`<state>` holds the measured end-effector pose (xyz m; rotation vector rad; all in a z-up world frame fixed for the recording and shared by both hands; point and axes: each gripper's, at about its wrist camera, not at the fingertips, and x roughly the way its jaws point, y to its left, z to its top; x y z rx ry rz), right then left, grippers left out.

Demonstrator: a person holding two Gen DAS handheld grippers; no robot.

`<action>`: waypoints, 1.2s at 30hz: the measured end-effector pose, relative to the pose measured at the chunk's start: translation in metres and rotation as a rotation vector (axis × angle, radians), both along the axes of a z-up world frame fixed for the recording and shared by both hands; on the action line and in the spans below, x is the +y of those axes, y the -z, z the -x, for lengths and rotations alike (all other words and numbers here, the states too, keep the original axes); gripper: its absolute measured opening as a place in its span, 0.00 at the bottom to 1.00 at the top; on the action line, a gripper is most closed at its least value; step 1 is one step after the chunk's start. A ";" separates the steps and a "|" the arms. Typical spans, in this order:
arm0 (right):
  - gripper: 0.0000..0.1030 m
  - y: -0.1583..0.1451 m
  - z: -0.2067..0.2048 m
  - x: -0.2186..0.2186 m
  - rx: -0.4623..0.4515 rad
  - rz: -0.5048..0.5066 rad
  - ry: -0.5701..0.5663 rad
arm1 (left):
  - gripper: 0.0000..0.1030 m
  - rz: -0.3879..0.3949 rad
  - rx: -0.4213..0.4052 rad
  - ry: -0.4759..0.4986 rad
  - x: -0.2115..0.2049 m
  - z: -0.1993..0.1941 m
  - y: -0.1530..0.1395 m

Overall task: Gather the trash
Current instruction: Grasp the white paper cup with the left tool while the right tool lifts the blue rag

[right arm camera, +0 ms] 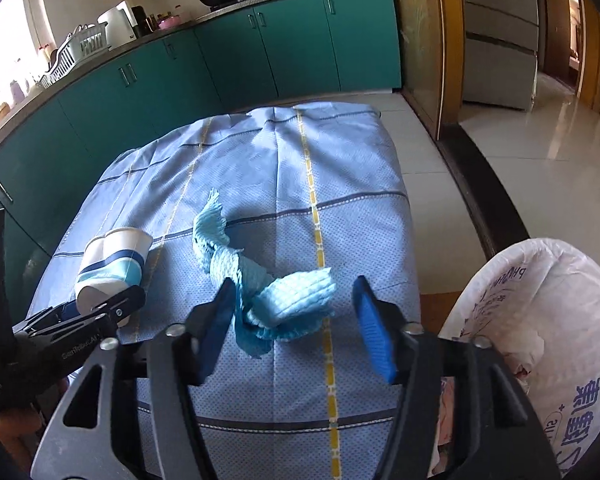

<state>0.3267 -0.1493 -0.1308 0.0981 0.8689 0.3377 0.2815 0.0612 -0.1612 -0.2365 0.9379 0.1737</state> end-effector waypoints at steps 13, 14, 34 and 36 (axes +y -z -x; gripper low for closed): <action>0.70 0.007 0.004 0.043 -0.045 0.108 -0.182 | 0.68 -0.101 0.036 0.256 -0.002 0.033 -0.004; 0.70 0.010 0.003 0.046 -0.034 0.105 -0.192 | 0.71 -0.106 0.028 0.263 -0.002 0.036 -0.005; 0.34 0.025 0.003 0.067 0.027 0.131 -0.239 | 0.82 -0.183 0.019 0.195 -0.007 0.015 0.002; 0.34 0.024 0.002 0.066 0.026 0.130 -0.233 | 0.74 -0.194 0.021 0.196 -0.006 0.015 0.003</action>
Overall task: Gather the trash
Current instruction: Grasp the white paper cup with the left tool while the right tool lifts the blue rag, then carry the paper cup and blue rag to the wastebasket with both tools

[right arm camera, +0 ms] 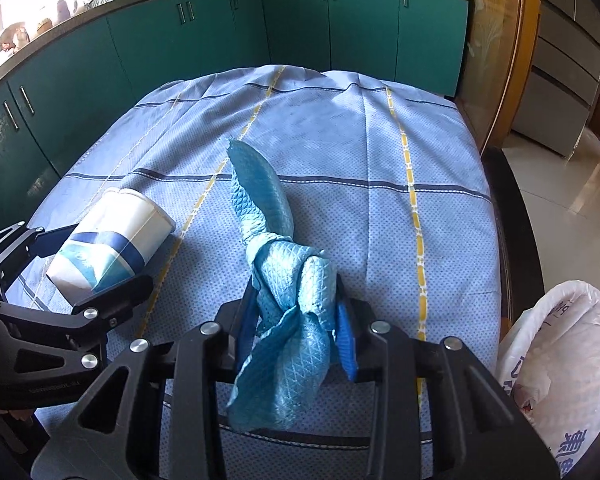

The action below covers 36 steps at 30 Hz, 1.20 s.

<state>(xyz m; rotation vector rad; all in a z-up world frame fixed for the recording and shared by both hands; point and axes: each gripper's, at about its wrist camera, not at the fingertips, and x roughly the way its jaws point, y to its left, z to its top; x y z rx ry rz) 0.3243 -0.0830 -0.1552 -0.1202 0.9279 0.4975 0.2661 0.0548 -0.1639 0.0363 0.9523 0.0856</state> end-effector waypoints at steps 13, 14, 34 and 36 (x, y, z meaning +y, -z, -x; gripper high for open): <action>0.34 0.002 -0.003 0.002 -0.001 0.008 0.013 | 0.73 -0.012 -0.044 -0.031 0.013 0.008 -0.009; 0.34 0.002 -0.002 0.002 -0.004 0.008 0.014 | 0.73 -0.022 -0.049 -0.032 0.013 0.009 -0.010; 0.32 -0.030 0.024 -0.024 -0.117 -0.071 0.045 | 0.73 -0.040 -0.234 -0.067 0.016 0.033 -0.050; 0.32 -0.035 0.029 -0.033 -0.133 -0.080 0.058 | 0.73 -0.045 -0.256 -0.064 0.013 0.036 -0.055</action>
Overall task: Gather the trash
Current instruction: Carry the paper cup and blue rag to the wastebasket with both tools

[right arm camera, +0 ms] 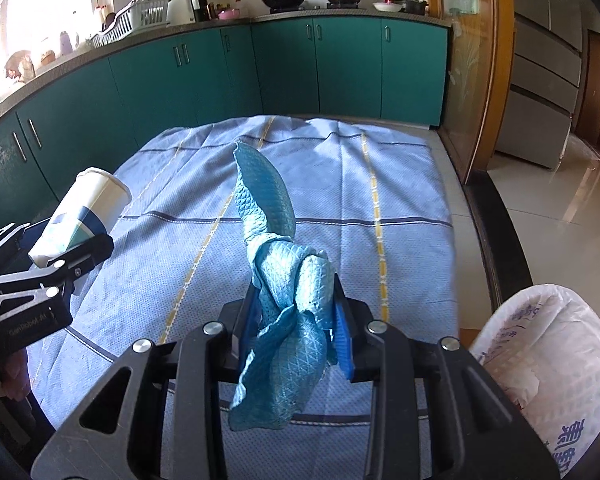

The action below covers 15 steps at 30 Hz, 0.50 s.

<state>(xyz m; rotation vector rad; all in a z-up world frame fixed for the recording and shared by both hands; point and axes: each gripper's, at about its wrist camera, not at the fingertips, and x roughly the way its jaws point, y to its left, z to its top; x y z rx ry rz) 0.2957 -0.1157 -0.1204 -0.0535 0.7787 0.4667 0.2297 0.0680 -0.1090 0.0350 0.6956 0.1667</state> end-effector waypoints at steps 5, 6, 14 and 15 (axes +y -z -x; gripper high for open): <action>0.32 -0.009 0.013 -0.018 -0.037 0.005 0.033 | 0.73 -0.025 -0.047 0.025 -0.012 0.007 -0.010; 0.32 -0.010 0.015 -0.021 -0.042 0.005 0.040 | 0.73 -0.028 -0.055 0.030 -0.015 0.008 -0.012; 0.32 -0.021 0.028 -0.072 -0.080 -0.012 0.170 | 0.73 -0.004 -0.089 0.085 -0.048 0.013 -0.020; 0.32 -0.022 0.031 -0.081 -0.086 -0.014 0.192 | 0.73 0.003 -0.096 0.098 -0.056 0.014 -0.021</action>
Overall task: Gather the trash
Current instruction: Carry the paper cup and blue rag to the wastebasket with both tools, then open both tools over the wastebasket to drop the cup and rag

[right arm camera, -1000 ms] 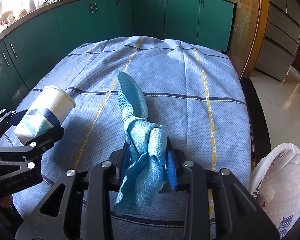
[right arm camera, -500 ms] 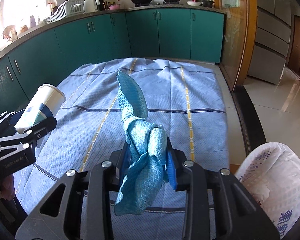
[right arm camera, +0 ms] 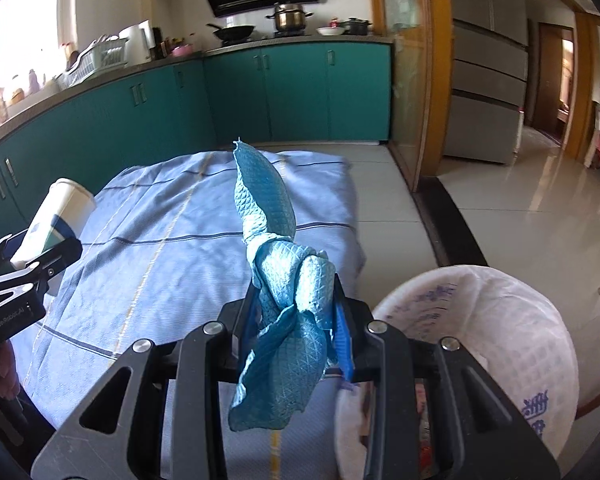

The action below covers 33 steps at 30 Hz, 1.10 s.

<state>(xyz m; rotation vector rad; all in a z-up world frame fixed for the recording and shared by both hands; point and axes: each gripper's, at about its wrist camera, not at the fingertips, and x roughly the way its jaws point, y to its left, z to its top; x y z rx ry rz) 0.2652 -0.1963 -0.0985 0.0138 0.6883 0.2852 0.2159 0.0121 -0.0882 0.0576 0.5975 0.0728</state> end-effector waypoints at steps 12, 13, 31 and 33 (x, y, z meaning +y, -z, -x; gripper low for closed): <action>0.32 0.000 0.045 -0.112 -0.035 -0.006 0.259 | 0.73 0.051 -0.019 0.197 -0.103 0.005 0.009; 0.32 0.002 0.049 -0.123 -0.033 -0.004 0.283 | 0.73 0.054 -0.016 0.216 -0.114 0.005 0.011; 0.32 0.026 0.080 -0.198 0.016 -0.046 0.400 | 0.73 0.012 0.018 0.402 -0.224 0.010 0.047; 0.32 0.026 0.081 -0.196 0.014 -0.037 0.396 | 0.73 0.010 0.012 0.416 -0.227 0.012 0.046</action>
